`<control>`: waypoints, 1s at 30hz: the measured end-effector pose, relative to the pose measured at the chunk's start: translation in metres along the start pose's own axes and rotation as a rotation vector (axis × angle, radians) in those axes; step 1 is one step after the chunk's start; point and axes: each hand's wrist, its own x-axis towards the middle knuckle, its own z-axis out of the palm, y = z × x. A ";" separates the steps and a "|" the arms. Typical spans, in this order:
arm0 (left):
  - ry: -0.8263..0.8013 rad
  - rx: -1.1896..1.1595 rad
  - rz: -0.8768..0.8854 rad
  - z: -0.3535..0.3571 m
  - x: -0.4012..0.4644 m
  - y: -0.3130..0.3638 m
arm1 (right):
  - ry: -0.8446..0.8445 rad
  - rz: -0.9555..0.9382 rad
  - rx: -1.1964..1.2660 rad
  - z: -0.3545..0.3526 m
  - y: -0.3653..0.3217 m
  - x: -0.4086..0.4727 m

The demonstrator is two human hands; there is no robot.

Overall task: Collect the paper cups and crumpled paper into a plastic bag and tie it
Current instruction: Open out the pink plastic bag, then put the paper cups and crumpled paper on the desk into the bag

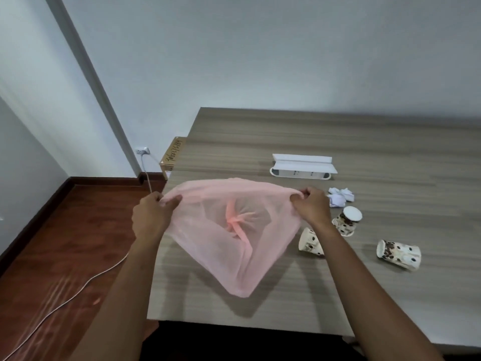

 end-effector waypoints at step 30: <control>0.110 -0.040 -0.029 0.076 -0.109 0.119 | -0.331 -0.122 -0.182 -0.034 0.226 0.036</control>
